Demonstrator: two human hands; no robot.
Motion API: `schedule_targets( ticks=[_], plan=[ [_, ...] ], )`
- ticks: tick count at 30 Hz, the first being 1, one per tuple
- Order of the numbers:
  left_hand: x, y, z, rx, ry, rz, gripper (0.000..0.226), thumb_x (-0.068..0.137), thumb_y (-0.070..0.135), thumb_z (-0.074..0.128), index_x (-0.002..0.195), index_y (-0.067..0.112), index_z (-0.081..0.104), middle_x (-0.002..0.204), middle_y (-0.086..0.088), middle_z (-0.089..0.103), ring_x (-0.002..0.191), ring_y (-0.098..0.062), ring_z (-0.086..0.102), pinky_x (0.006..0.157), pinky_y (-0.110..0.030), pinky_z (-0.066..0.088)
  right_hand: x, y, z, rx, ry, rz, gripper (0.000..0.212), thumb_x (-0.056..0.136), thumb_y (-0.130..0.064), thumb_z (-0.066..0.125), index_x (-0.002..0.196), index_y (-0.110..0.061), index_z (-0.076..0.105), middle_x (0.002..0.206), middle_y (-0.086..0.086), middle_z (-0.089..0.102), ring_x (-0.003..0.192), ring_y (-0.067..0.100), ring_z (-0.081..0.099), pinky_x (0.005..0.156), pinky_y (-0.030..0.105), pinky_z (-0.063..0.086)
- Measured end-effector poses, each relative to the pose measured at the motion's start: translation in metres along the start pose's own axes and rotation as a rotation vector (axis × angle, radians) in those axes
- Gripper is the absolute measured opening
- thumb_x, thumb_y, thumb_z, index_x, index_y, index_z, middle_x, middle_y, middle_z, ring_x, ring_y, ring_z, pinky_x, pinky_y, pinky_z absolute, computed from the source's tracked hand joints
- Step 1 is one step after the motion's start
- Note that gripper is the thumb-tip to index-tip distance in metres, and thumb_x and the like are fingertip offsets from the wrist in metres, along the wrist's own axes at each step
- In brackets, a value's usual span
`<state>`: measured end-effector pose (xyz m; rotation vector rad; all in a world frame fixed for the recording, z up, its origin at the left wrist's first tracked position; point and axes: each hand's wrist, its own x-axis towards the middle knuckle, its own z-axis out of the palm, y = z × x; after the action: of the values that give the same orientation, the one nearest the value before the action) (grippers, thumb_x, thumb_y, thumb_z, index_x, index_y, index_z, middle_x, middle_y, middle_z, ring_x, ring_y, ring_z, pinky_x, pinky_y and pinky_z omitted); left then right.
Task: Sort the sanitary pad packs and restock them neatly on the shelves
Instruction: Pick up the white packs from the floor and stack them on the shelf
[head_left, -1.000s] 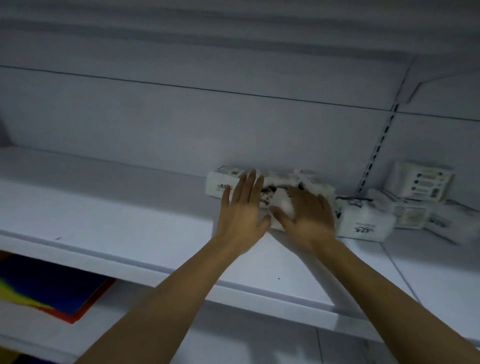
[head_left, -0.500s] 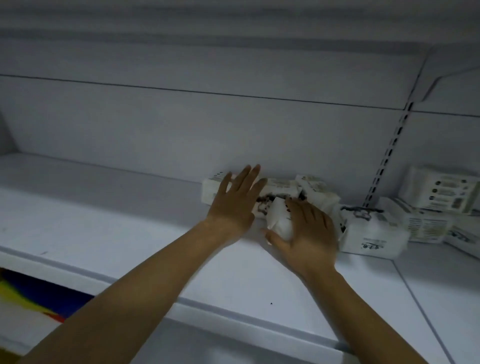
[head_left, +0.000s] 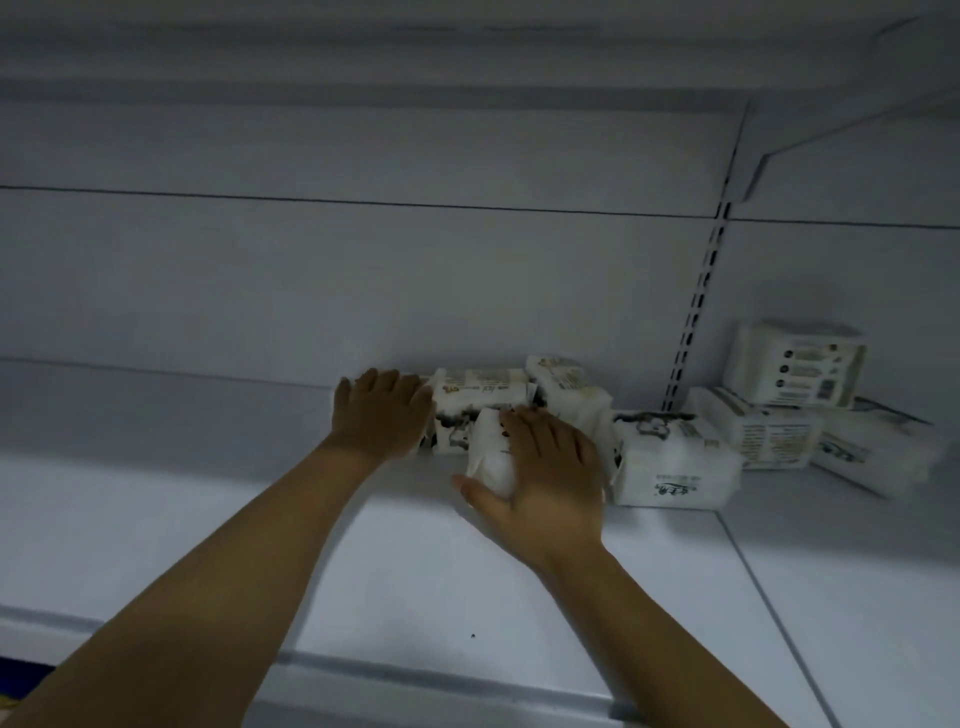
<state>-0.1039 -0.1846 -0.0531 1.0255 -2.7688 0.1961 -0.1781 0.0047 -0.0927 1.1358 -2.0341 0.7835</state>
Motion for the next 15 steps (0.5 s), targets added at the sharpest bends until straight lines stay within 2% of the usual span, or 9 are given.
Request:
schedule_targets(
  ticks=[5, 9, 13, 15],
  plan=[
    [0.000, -0.008, -0.023, -0.035, -0.164, -0.044, 0.052, 0.098, 0.052, 0.020, 0.143, 0.030, 0.034, 0.151, -0.002, 0.034, 0.137, -0.030, 0.031, 0.110, -0.056, 0.019, 0.000, 0.000, 0.001, 0.002, 0.001, -0.006, 0.074, 0.072, -0.071, 0.051, 0.116, -0.013, 0.065, 0.113, 0.002, 0.067, 0.105, 0.023, 0.062, 0.093, 0.037, 0.043],
    [-0.008, -0.011, -0.033, 0.031, -0.202, -0.004, 0.064, 0.091, 0.065, 0.031, 0.144, 0.030, 0.030, 0.149, -0.002, 0.035, 0.136, -0.029, 0.030, 0.109, -0.054, 0.021, -0.001, 0.001, 0.001, 0.006, 0.016, -0.007, 0.074, 0.073, -0.072, 0.051, 0.115, -0.013, 0.066, 0.107, 0.002, 0.068, 0.101, 0.023, 0.063, 0.090, 0.037, 0.043],
    [-0.012, -0.016, -0.049, 0.185, -0.215, 0.047, 0.096, 0.069, 0.080, 0.055, 0.144, 0.029, 0.025, 0.142, 0.000, 0.039, 0.132, -0.027, 0.035, 0.105, -0.047, 0.030, 0.000, -0.001, -0.001, 0.004, -0.003, 0.000, 0.073, 0.072, -0.071, 0.052, 0.115, -0.014, 0.065, 0.106, 0.001, 0.068, 0.099, 0.023, 0.063, 0.090, 0.037, 0.042],
    [-0.013, -0.018, -0.056, 0.301, -0.229, 0.077, 0.110, 0.061, 0.083, 0.060, 0.148, 0.026, 0.022, 0.142, -0.001, 0.037, 0.131, -0.026, 0.036, 0.103, -0.043, 0.032, 0.000, -0.001, -0.002, 0.001, -0.016, -0.002, 0.072, 0.072, -0.071, 0.052, 0.115, -0.014, 0.065, 0.105, 0.001, 0.068, 0.098, 0.023, 0.063, 0.091, 0.036, 0.040]
  ],
)
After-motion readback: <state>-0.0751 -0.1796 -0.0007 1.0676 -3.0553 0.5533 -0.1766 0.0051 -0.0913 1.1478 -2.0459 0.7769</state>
